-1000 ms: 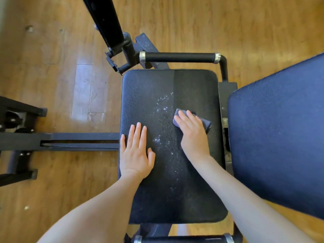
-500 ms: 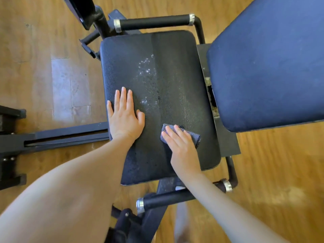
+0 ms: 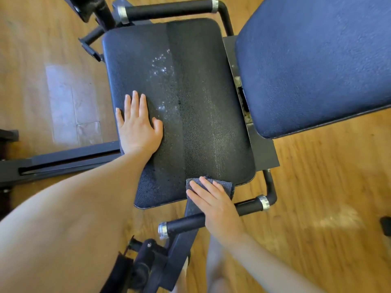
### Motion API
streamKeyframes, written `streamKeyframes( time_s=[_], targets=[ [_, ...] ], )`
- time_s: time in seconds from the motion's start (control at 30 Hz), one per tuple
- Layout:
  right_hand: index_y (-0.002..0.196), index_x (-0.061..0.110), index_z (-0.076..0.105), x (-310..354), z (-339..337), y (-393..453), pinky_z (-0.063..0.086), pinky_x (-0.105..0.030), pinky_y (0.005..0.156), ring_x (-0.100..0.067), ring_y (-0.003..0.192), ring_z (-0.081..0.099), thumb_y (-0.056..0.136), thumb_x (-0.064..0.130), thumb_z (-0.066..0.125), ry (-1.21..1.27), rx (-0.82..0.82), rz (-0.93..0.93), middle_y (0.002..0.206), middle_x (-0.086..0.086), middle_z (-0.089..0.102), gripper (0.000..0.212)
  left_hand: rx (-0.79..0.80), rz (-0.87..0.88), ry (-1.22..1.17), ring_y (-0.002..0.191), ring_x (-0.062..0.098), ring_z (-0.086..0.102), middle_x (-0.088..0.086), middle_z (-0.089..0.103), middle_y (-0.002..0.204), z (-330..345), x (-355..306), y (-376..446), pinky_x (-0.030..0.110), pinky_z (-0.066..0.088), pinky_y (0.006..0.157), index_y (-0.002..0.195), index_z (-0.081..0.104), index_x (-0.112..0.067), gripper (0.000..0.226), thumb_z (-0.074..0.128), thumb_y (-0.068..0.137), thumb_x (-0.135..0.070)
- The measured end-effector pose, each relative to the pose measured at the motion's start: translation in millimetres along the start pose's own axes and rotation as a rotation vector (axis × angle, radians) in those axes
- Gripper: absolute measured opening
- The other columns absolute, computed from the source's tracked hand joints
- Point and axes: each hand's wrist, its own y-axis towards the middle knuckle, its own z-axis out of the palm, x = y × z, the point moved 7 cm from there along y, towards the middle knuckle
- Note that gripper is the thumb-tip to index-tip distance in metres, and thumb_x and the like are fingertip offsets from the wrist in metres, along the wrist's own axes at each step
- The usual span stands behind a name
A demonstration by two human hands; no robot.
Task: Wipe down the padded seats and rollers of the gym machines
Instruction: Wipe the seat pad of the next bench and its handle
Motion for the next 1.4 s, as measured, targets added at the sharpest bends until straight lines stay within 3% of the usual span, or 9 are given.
streamKeyframes(
  time_s=[0.17, 0.33, 0.53, 0.7, 0.77, 0.9, 1.13, 1.3, 1.4],
  targets=[
    [0.116, 0.012, 0.055, -22.6, -28.8, 39.9, 0.019, -0.033, 0.110, -0.025, 0.124, 0.041, 0.079, -0.005, 0.036, 0.131, -0.109, -0.034, 0.123, -0.008, 0.061, 0.045, 0.028, -0.011, 0.018, 0.146, 0.020, -0.003, 0.003, 0.004, 0.159, -2.4, -0.9, 0.9, 0.043, -0.003, 0.117, 0.151, 0.015, -0.012, 0.066, 0.039, 0.091, -0.027],
    [0.109, 0.001, 0.066, -70.6, -63.1, 175.2, 0.033, -0.045, 0.103, -0.037, 0.116, 0.053, 0.073, -0.019, 0.046, 0.148, -0.272, 0.047, 0.119, -0.014, 0.063, 0.046, 0.068, -0.022, 0.042, 0.146, 0.021, -0.002, 0.003, 0.005, 0.159, -1.0, -0.8, 2.9, 0.043, -0.003, 0.117, 0.151, 0.015, -0.014, 0.065, 0.038, 0.091, -0.028],
    [0.111, -0.005, 0.063, -98.7, -70.5, 332.4, 0.031, -0.054, 0.103, -0.044, 0.120, 0.048, 0.071, -0.021, 0.050, 0.037, -0.109, -0.031, 0.123, -0.022, 0.058, 0.045, 0.105, -0.045, 0.053, 0.145, 0.021, 0.006, 0.004, 0.016, 0.157, 2.7, 3.5, 4.3, 0.042, -0.004, 0.116, 0.149, 0.025, -0.015, 0.067, 0.035, 0.085, -0.035],
    [0.128, 0.001, 0.051, -115.4, -68.1, 405.6, 0.019, -0.039, 0.111, -0.033, 0.134, 0.031, 0.083, -0.013, 0.044, -0.032, 0.023, -0.026, 0.140, -0.014, 0.044, 0.048, 0.104, -0.034, 0.073, 0.142, 0.024, 0.015, 0.007, 0.027, 0.154, 4.0, 4.2, 5.5, 0.047, 0.007, 0.115, 0.145, 0.027, -0.016, 0.066, 0.031, 0.082, -0.037],
    [0.129, 0.002, 0.050, -115.9, -63.5, 411.2, 0.020, -0.039, 0.110, -0.032, 0.134, 0.031, 0.084, -0.012, 0.041, -0.025, 0.026, 0.015, 0.141, -0.014, 0.044, 0.048, 0.096, -0.027, 0.070, 0.141, 0.025, 0.017, 0.008, 0.029, 0.153, 3.4, 3.6, 6.1, 0.049, 0.011, 0.115, 0.144, 0.026, -0.016, 0.067, 0.032, 0.080, -0.036],
    [0.122, -0.006, 0.055, -108.8, -56.5, 386.4, 0.031, -0.052, 0.105, -0.042, 0.125, 0.042, 0.075, -0.019, 0.048, -0.007, -0.036, -0.046, 0.131, -0.022, 0.052, 0.050, 0.076, -0.013, 0.072, 0.141, 0.025, 0.017, 0.009, 0.030, 0.152, 2.0, 3.4, 5.1, 0.048, 0.011, 0.112, 0.142, 0.029, -0.014, 0.068, 0.035, 0.078, -0.034],
    [0.121, -0.004, 0.058, -94.2, -51.4, 332.9, 0.028, -0.044, 0.105, -0.041, 0.122, 0.047, 0.072, -0.023, 0.054, 0.055, -0.095, -0.006, 0.127, -0.020, 0.056, 0.052, 0.114, -0.020, 0.103, 0.140, 0.026, 0.019, 0.009, 0.032, 0.151, 3.3, 3.6, 6.9, 0.047, 0.009, 0.111, 0.142, 0.029, -0.015, 0.065, 0.033, 0.080, -0.037],
    [0.118, -0.002, 0.061, -75.9, -39.2, 277.3, 0.033, -0.046, 0.102, -0.038, 0.118, 0.052, 0.066, -0.021, 0.065, 0.037, -0.117, -0.024, 0.123, -0.017, 0.060, 0.055, 0.118, -0.018, 0.132, 0.141, 0.024, 0.015, 0.002, 0.015, 0.152, 7.6, 4.7, 7.6, 0.044, 0.005, 0.113, 0.145, 0.030, -0.017, 0.066, 0.029, 0.083, -0.041],
    [0.120, 0.000, 0.060, -62.0, -30.2, 233.8, 0.031, -0.047, 0.104, -0.036, 0.119, 0.052, 0.067, -0.018, 0.063, 0.012, -0.102, -0.034, 0.125, -0.015, 0.059, 0.056, 0.137, -0.024, 0.151, 0.144, 0.017, -0.006, -0.002, -0.005, 0.153, 7.8, 4.7, 7.2, 0.041, -0.009, 0.115, 0.150, 0.017, -0.020, 0.067, 0.024, 0.087, -0.041]
  ],
)
